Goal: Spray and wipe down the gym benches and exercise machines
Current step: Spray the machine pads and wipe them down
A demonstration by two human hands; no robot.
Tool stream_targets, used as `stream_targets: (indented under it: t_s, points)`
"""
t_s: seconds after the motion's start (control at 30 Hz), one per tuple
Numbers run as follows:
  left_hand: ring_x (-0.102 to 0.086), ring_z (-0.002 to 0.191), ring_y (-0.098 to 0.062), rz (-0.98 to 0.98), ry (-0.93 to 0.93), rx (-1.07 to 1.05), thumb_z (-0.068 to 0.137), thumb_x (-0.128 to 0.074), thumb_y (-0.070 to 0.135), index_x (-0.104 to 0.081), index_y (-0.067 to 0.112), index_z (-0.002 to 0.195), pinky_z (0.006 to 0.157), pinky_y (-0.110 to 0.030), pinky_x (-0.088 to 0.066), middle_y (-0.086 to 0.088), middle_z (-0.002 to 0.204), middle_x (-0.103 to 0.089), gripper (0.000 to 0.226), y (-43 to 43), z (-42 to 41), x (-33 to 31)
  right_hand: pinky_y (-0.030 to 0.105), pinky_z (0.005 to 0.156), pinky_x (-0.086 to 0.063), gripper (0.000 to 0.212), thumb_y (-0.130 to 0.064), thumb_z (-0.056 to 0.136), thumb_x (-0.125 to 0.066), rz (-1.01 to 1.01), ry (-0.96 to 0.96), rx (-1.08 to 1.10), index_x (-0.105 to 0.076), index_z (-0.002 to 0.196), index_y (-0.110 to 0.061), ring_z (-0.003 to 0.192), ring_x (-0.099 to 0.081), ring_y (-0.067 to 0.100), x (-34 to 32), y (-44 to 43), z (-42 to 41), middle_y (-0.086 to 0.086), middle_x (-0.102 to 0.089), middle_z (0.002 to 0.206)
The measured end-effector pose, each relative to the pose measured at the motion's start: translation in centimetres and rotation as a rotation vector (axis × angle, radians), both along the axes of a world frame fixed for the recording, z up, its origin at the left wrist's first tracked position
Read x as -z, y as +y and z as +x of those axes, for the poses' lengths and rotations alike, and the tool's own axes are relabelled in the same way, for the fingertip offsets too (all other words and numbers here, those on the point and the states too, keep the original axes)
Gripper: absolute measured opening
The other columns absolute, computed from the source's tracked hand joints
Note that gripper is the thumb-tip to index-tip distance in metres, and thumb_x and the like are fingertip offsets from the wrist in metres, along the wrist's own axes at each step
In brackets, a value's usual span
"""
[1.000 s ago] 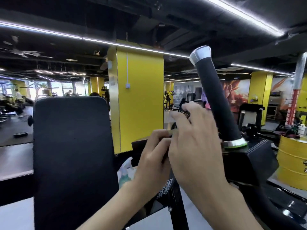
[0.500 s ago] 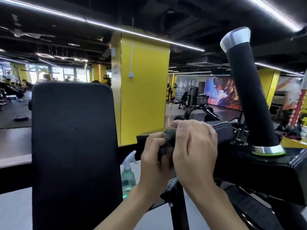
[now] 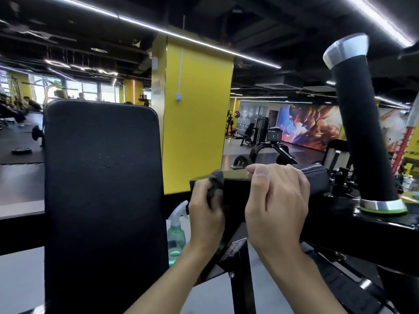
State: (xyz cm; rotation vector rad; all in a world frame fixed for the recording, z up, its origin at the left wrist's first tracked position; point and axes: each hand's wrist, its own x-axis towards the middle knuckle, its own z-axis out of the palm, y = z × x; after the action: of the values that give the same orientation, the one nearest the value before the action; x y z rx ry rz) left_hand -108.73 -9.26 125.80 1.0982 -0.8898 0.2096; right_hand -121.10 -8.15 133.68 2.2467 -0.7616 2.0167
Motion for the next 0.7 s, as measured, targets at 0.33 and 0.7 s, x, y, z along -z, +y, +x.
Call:
stream_targets:
  t_s: [0.33,0.7]
  points:
    - [-0.058,0.088,-0.021,-0.092,-0.128,-0.053,0.096,-0.059,0.001,-0.06,0.014,0.097,0.076,-0.041,-0.051,0.006,0.097,-0.06,0.013,-0.3,-1.1,-0.1,0.037,0.105,-0.032,0.051,-0.03,0.103,-0.024,-0.025,-0.015,0.036,-0.068,0.081,-0.014,0.091,-0.055,0.018,0.3,0.0,0.2,-0.006,-0.066,0.081]
    - [-0.057,0.095,-0.029,0.268,0.288,-0.168,0.104,-0.05,0.018,-0.055,0.017,0.096,0.082,-0.044,-0.047,-0.01,0.104,-0.061,0.009,-3.9,5.9,0.3,0.038,0.105,-0.032,0.049,-0.031,0.103,-0.026,0.006,0.005,0.009,-0.067,0.08,-0.016,0.09,-0.055,0.017,0.0,0.4,0.0,-0.007,-0.064,0.08]
